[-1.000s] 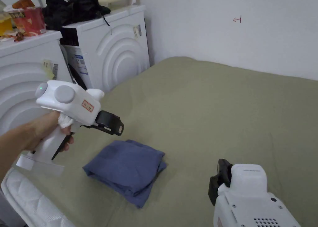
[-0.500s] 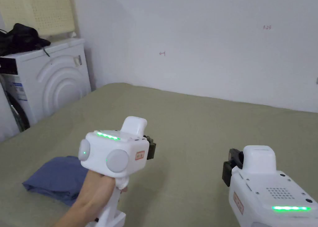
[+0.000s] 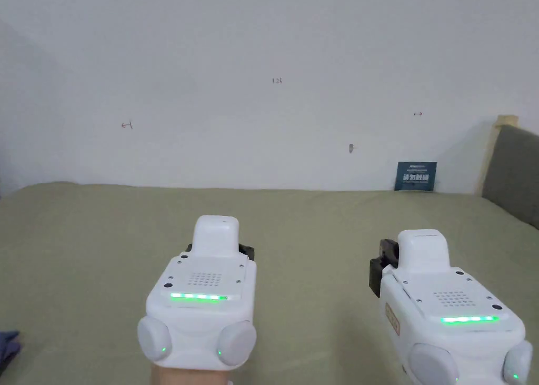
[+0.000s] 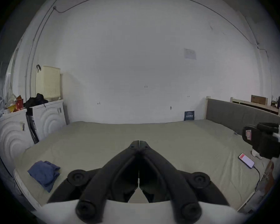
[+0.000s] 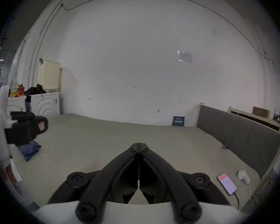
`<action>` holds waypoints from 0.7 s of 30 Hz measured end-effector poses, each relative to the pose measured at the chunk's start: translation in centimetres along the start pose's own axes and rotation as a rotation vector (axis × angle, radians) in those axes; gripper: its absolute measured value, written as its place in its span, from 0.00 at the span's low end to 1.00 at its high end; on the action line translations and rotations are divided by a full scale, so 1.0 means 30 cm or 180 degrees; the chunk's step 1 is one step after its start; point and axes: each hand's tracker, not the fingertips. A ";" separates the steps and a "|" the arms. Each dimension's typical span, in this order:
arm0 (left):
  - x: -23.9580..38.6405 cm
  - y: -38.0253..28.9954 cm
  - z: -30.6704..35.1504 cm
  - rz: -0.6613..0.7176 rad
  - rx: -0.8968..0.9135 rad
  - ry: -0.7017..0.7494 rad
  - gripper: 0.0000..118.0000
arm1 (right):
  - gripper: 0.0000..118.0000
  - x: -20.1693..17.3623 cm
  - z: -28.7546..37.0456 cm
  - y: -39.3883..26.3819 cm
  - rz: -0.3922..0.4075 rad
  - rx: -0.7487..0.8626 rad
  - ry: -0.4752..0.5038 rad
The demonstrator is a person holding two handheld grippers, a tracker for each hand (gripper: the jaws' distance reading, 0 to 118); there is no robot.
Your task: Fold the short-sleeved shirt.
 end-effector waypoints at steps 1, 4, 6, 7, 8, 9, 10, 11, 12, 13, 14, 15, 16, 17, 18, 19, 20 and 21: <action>-0.006 0.001 0.004 -0.0025 0.0023 0.0000 0.00 | 0.00 0.005 0.003 0.003 -0.0009 0.0009 -0.0024; -0.017 0.026 0.007 -0.0102 0.0023 0.0002 0.00 | 0.00 0.011 0.009 0.012 -0.0049 0.0032 -0.0029; -0.022 0.037 0.010 -0.0085 0.0019 -0.0050 0.00 | 0.00 0.004 0.005 0.015 0.0012 0.0050 -0.0053; -0.023 0.042 0.013 -0.0087 0.0016 -0.0025 0.00 | 0.00 0.002 0.005 0.018 0.0041 0.0073 -0.0063; -0.026 0.044 0.017 -0.0078 0.0025 -0.0005 0.00 | 0.00 0.001 0.006 0.021 0.0025 0.0082 -0.0073; -0.029 0.046 0.021 -0.0080 0.0051 -0.0002 0.00 | 0.00 -0.001 0.003 0.025 -0.0019 0.0078 -0.0048; -0.026 0.048 0.018 -0.0079 0.0065 0.0012 0.01 | 0.00 -0.002 0.002 0.026 -0.0047 0.0069 -0.0034; -0.027 0.048 0.019 -0.0088 0.0067 0.0023 0.01 | 0.00 -0.004 0.002 0.026 -0.0047 0.0071 -0.0035; -0.030 0.048 0.019 -0.0096 0.0056 0.0011 0.02 | 0.01 -0.008 -0.002 0.026 -0.0027 0.0072 -0.0046; -0.032 0.046 0.016 -0.0103 0.0037 -0.0007 0.02 | 0.01 -0.008 -0.005 0.026 -0.0020 0.0076 -0.0060; -0.033 0.045 0.014 -0.0110 0.0020 -0.0011 0.03 | 0.01 -0.007 -0.005 0.027 -0.0027 0.0079 -0.0058; -0.034 0.043 0.014 -0.0114 0.0008 0.0001 0.05 | 0.01 -0.007 -0.006 0.028 -0.0044 0.0082 -0.0058; -0.035 0.041 0.012 -0.0124 -0.0002 0.0030 0.16 | 0.01 -0.006 -0.008 0.030 -0.0059 0.0092 -0.0081; -0.037 0.040 0.009 -0.0132 -0.0033 0.0063 0.36 | 0.07 -0.003 -0.007 0.031 -0.0073 0.0111 -0.0095; -0.047 0.041 0.000 -0.0131 -0.0083 0.0024 0.68 | 0.26 0.003 -0.010 0.035 -0.0072 0.0115 -0.0082; -0.049 0.039 -0.009 -0.0133 -0.0166 -0.0025 1.00 | 0.74 0.006 -0.017 0.040 -0.0073 0.0094 -0.0070; -0.050 0.034 -0.011 -0.0143 -0.0127 0.0054 1.00 | 1.00 0.008 -0.030 0.044 -0.0082 -0.0022 -0.0128; -0.057 0.046 -0.013 -0.0108 0.0027 0.0113 1.00 | 0.96 0.010 -0.020 0.026 -0.0102 -0.0055 -0.0123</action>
